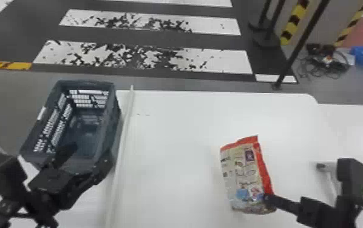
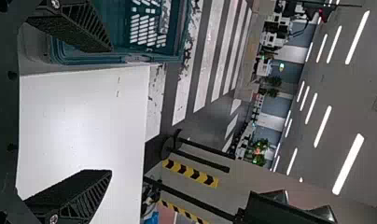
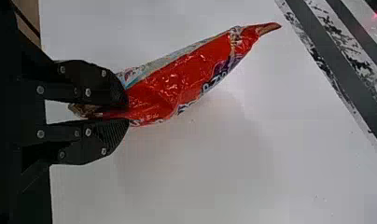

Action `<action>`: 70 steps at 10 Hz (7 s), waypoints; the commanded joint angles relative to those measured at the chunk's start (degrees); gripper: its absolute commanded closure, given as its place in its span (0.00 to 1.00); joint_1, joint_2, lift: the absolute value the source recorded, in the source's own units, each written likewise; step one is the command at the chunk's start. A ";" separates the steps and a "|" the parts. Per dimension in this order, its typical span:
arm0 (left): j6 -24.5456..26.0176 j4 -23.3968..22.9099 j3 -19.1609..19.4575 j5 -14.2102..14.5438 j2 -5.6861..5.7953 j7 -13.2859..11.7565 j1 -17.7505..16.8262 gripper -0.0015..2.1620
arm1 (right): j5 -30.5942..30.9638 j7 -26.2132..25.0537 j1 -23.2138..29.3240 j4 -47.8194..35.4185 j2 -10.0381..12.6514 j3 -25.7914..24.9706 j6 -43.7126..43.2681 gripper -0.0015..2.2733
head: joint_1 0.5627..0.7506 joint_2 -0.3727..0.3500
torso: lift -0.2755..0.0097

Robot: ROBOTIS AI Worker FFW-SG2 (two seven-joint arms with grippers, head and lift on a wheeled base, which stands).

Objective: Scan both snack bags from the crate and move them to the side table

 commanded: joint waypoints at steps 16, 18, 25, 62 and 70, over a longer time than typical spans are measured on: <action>-1.93 -1.67 -1.76 -0.08 -0.41 0.57 1.02 0.03 | 27.39 26.37 6.11 8.15 0.88 16.72 -47.71 0.99 | 0.70 0.49 | 0.86; -1.93 -2.28 -2.20 -0.08 -0.41 0.57 1.02 0.03 | 30.56 26.29 5.59 11.84 0.97 19.00 -53.34 0.99 | 0.70 0.51 | 0.86; -1.93 -2.20 -2.64 -0.26 0.03 0.57 1.73 0.03 | 36.97 23.74 3.12 23.88 0.88 22.70 -63.36 0.99 | 0.70 0.56 | 0.86; -1.41 -0.35 -3.34 0.88 0.21 0.13 0.41 0.03 | 30.73 28.22 -4.96 48.14 -13.01 -7.54 -70.04 0.03 | 0.70 0.03 | 0.86; -1.41 -0.96 -3.51 0.62 0.30 0.05 0.50 0.03 | 34.95 34.46 -12.43 59.13 -15.99 -4.81 -68.28 0.54 | 0.70 0.03 | 0.86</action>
